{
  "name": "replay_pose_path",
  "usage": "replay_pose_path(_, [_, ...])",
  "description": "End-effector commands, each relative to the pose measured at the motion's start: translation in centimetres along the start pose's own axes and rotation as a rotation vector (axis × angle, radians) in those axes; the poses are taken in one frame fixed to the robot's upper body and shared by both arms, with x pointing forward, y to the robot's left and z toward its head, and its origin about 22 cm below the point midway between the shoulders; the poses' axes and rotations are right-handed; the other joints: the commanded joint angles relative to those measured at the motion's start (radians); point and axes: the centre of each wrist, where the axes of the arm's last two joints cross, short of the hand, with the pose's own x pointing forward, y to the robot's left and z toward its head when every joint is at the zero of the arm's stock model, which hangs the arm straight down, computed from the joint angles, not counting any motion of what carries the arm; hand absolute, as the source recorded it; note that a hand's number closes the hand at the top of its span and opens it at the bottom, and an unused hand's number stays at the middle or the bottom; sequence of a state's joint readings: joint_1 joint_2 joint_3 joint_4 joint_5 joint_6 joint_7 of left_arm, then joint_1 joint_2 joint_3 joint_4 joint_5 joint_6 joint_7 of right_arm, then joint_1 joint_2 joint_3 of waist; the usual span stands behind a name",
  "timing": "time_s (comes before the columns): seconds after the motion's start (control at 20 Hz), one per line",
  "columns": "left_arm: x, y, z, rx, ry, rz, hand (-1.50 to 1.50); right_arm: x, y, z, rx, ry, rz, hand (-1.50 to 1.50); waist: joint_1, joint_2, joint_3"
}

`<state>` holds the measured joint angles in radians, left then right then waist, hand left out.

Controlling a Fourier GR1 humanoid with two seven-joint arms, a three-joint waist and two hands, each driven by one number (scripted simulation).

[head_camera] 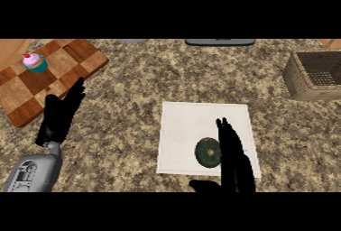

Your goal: Pick the squash from the placemat and place it in the basket

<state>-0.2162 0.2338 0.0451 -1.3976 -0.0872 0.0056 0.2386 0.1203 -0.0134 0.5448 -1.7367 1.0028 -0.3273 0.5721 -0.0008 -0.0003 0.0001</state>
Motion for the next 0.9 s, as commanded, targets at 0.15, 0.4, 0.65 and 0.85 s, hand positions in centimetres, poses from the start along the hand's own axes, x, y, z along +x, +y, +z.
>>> replay_pose_path(0.15, [0.8,0.2,-0.4,-0.013,-0.008,-0.005,0.0,0.0,0.7,-2.0,-0.006,0.019,-0.017,-1.5,0.0,0.0,0.0])
replay_pose_path(0.4, [-0.3,-0.1,0.3,-0.001,0.009,0.01,0.0,-1.3,1.9,-1.9,0.001,-0.004,0.034,-1.5,0.0,0.0,0.0])
replay_pose_path(0.65, [-1.3,-0.1,-1.0,0.01,0.015,-0.009,0.0,-2.5,2.2,-1.4,-0.022,-0.063,0.164,1.5,-0.004,0.0,0.0])
replay_pose_path(0.85, [-0.2,-1.6,-0.2,-0.016,0.0,-0.001,0.0,-2.1,2.5,-2.5,-0.057,-0.084,0.217,1.5,0.0,0.0,0.0])
